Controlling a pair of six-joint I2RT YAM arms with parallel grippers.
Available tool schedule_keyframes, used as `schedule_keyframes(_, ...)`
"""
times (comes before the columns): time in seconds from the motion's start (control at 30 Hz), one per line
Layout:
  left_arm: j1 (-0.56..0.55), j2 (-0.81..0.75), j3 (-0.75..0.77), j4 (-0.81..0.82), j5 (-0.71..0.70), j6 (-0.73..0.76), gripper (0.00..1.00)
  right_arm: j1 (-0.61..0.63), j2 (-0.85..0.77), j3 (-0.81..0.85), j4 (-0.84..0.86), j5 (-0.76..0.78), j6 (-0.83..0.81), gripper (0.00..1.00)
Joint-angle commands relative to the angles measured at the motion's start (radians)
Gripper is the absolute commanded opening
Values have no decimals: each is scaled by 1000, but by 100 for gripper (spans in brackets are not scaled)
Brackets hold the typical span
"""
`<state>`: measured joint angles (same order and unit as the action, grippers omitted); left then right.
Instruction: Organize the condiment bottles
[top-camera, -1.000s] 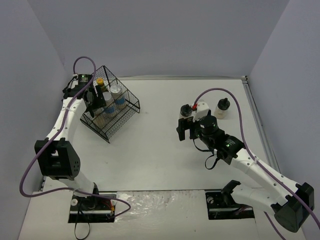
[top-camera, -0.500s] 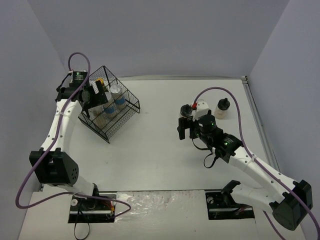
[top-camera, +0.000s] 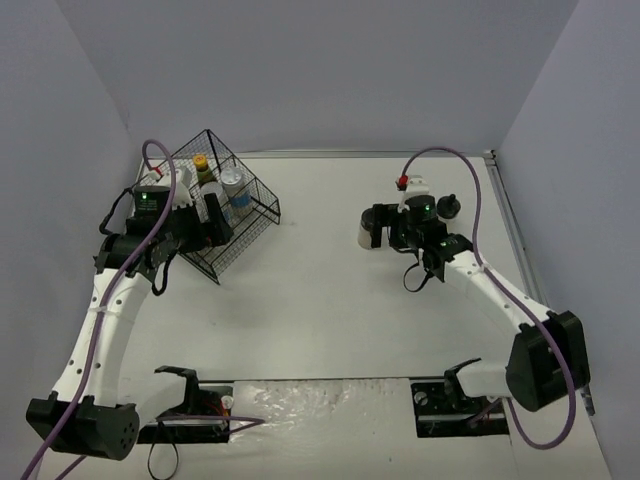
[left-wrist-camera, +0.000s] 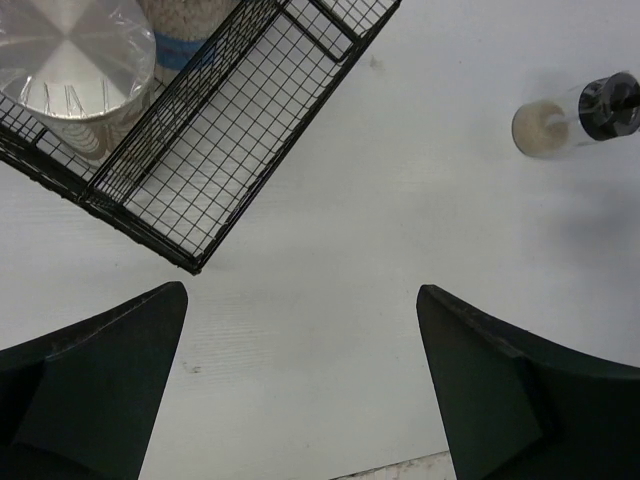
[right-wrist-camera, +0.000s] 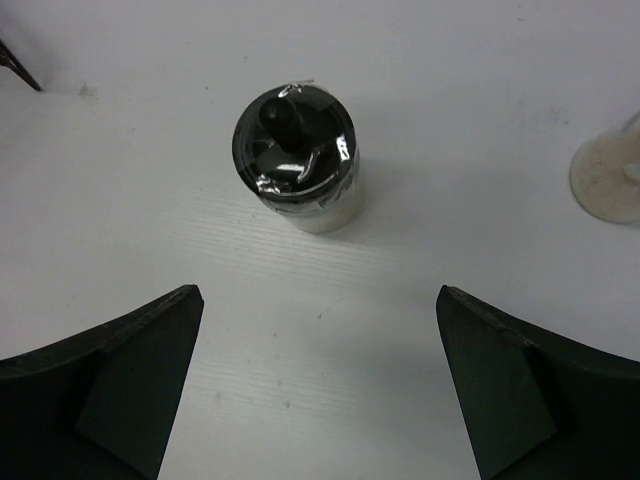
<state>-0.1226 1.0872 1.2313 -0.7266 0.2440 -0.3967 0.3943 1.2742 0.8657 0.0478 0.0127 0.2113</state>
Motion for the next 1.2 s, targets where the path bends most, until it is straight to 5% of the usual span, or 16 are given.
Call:
schedule_keyframes(0.0,-1,-48,-17,40,6,61,97,-10,150,157,101,-82,-82,100)
schedule_keyframes(0.43,-2,-112,-53,-7,0,53,97,-25,479,344,132,-74,-171,96)
schedule_keyframes(0.67,-2,-109,-53,-2,19,52,97,20,501,304,166,-169,-201,59)
schedule_keyframes(0.87,-5,-98,-84,40,55,24,97,195,490,269,171,-200,-251,33)
schedule_keyframes(1.07,-24,-85,-111,77,70,15,97,338,532,272,190,-201,-233,33)
schedule_keyframes(1.17,-42,-80,-124,93,73,18,97,381,541,291,183,-191,-232,42)
